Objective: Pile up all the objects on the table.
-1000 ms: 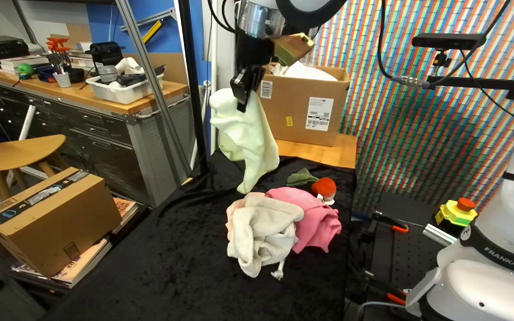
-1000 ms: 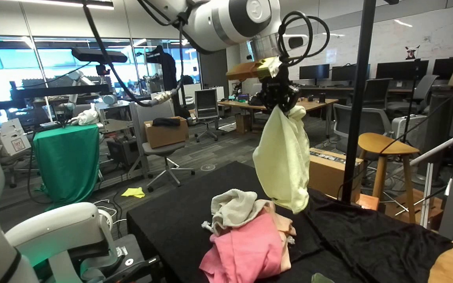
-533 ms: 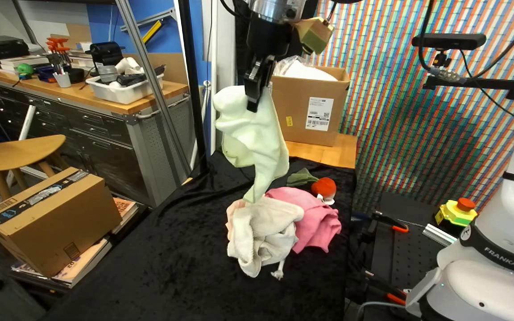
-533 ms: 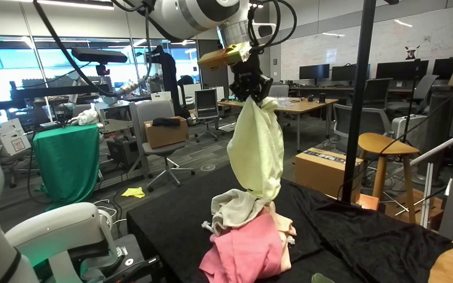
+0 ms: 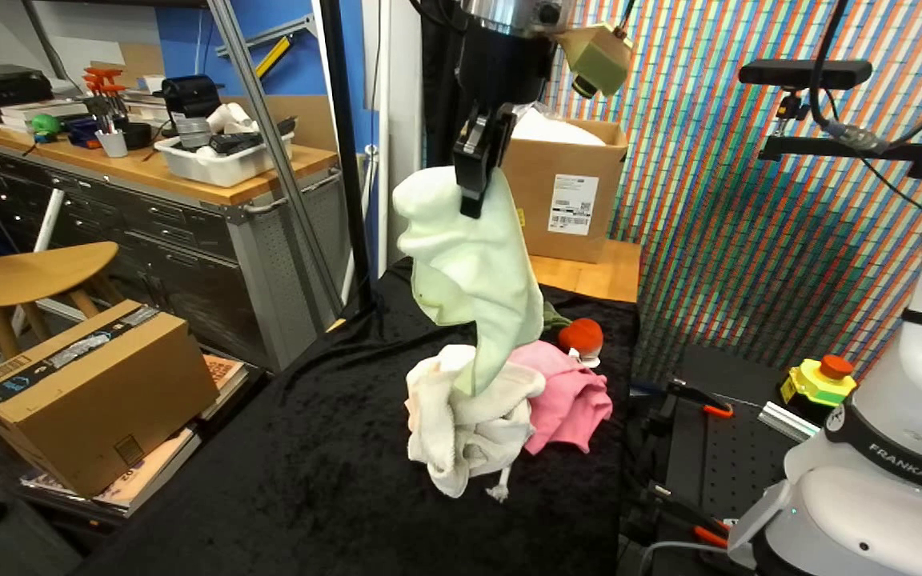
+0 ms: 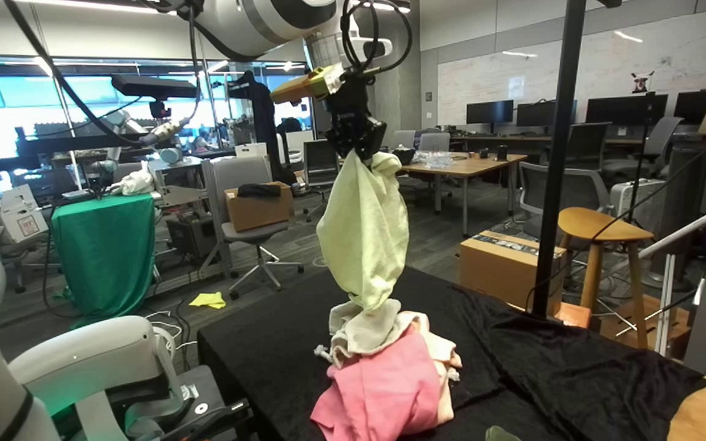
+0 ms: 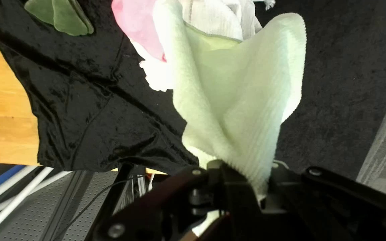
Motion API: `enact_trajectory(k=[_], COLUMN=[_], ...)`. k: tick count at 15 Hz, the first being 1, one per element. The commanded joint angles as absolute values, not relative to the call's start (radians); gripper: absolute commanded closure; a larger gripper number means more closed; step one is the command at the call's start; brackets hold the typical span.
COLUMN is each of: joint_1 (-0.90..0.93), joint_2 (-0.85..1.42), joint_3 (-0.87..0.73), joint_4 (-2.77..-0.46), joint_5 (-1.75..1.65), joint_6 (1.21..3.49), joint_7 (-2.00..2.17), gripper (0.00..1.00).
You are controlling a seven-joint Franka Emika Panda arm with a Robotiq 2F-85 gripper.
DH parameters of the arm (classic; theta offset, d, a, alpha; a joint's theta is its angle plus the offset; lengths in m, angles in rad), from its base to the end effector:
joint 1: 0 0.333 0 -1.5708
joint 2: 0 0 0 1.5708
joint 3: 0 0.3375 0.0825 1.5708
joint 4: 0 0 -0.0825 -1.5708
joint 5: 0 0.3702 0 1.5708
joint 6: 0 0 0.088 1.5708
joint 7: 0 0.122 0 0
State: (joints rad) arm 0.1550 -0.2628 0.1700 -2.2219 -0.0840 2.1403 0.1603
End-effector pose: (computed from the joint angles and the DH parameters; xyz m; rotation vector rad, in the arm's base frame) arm 0.4501 0.1522 0.5109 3.0378 0.3078 0.3060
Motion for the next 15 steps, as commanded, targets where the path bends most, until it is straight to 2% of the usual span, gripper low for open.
enact_trajectory(k=[1, 2, 3, 11, 12, 15], joint_1=[0.142, 0.139, 0.136, 0.096, 0.091, 0.076], joint_2=[-0.249, -0.242, -0.237, -0.197, -0.195, -0.197], joint_3=[0.188, 0.188, 0.187, 0.172, 0.17, 0.165], joint_4=[-2.219, -2.217, -2.22, -2.222, -2.225, -2.237], joint_5=[-0.086, -0.09, -0.092, -0.113, -0.117, -0.121], joint_6=[2.13, 2.132, 2.14, 2.148, 2.149, 2.159], joint_7=[0.226, 0.247, 0.265, 0.382, 0.395, 0.427], gripper=[0.89, 0.8, 0.64, 0.05, 0.0, 0.0])
